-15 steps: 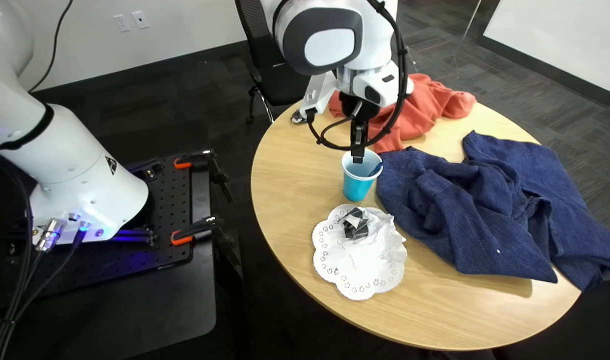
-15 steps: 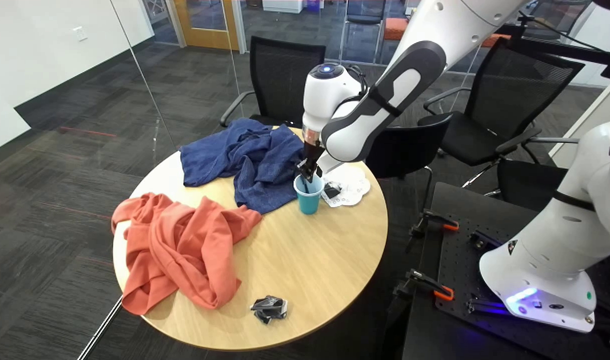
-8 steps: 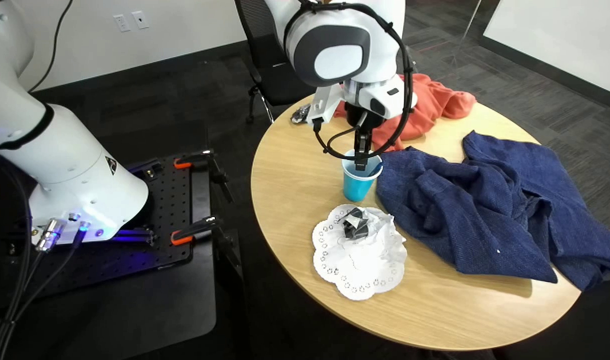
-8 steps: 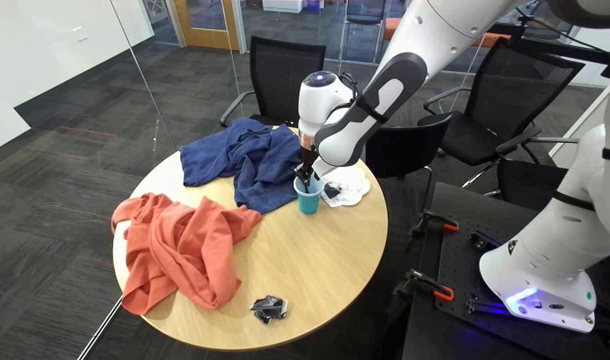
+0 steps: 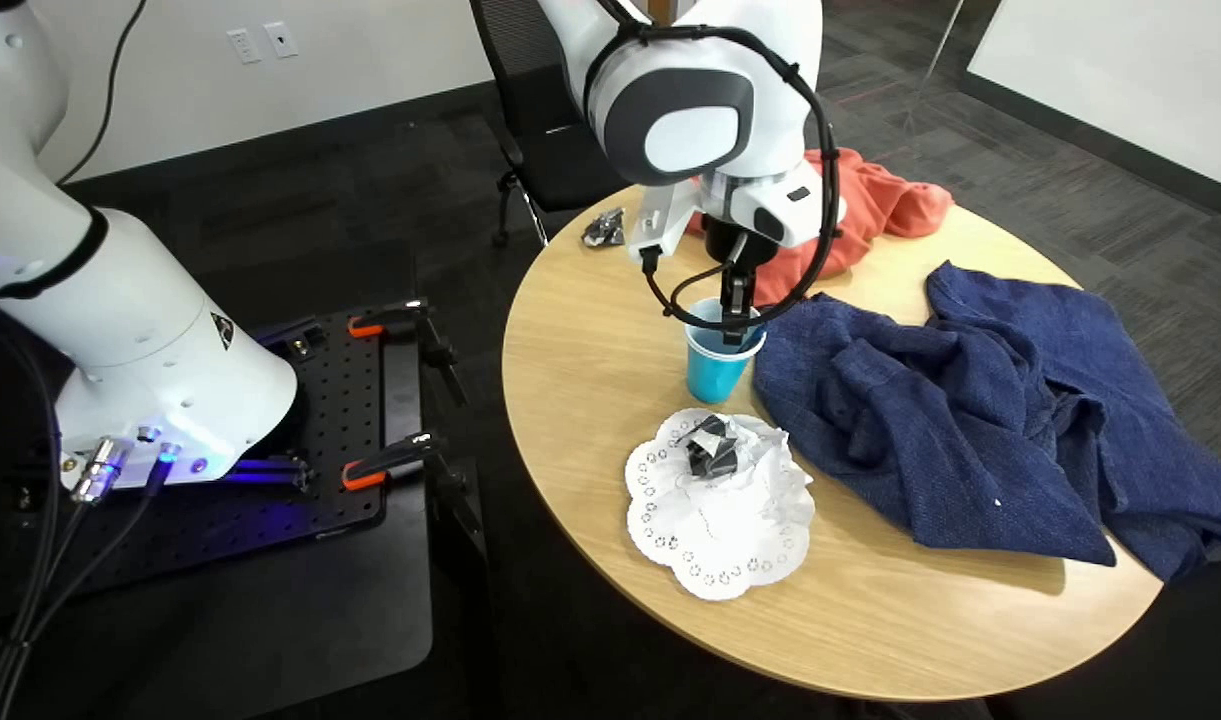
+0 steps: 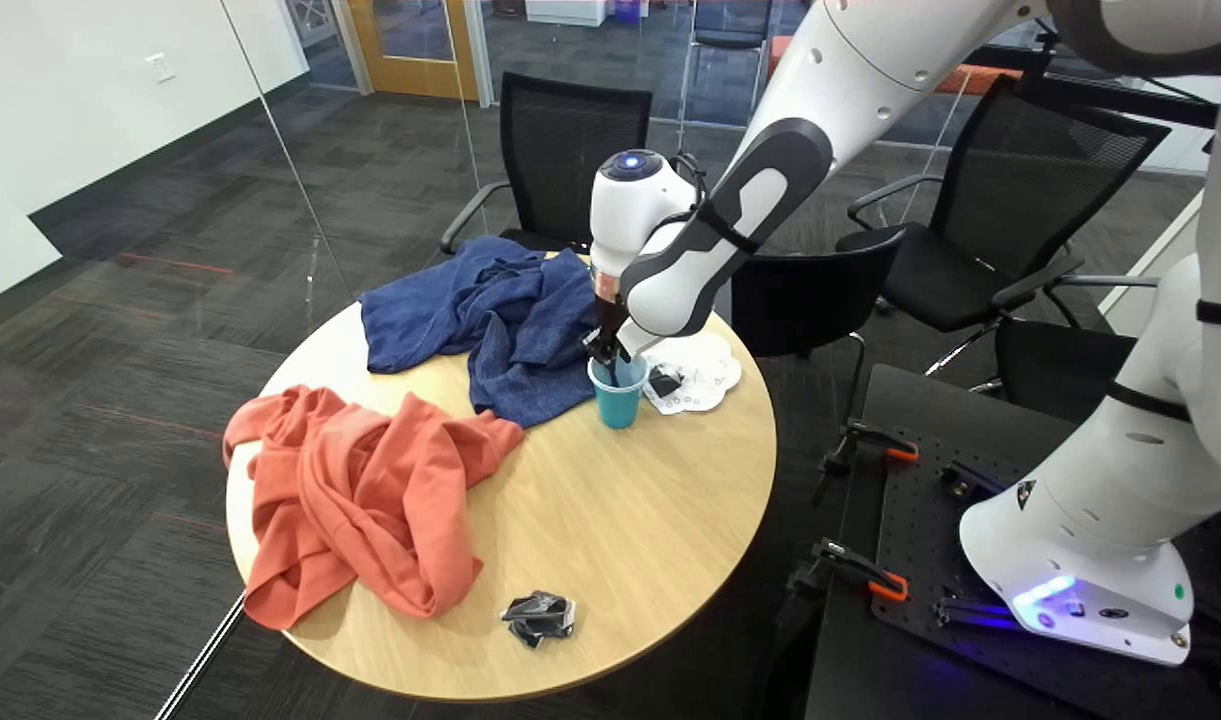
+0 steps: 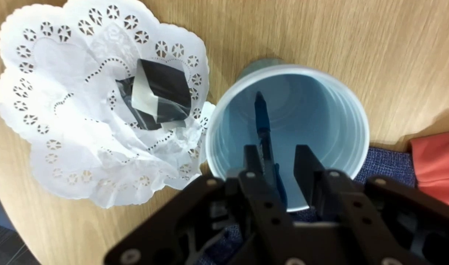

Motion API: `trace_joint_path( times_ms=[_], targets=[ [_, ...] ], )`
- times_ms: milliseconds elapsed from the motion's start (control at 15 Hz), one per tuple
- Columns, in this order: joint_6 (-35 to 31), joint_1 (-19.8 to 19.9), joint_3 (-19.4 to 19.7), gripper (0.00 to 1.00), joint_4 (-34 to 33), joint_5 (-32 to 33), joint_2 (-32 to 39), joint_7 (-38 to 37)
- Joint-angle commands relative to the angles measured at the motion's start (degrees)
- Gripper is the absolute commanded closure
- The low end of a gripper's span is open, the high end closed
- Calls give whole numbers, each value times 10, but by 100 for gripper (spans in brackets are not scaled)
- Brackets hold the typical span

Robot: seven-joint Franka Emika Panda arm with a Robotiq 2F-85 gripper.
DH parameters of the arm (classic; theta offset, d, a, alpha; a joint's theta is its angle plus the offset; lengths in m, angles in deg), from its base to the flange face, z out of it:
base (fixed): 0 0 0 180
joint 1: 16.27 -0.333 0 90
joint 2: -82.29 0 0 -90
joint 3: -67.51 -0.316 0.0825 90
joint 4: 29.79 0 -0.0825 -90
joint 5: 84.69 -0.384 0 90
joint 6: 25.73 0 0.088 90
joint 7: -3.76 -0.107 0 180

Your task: Remove the pen from the cup, put it on the table, and then put it back in the cup

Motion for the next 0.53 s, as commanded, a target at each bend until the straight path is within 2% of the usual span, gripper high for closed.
trace_joint_path(
  times_ms=[0,467],
  targets=[
    [-17,-11,14,67,-17,-12,21,18],
    [-44,-27,29,68,-28,-9,46,13]
  ],
)
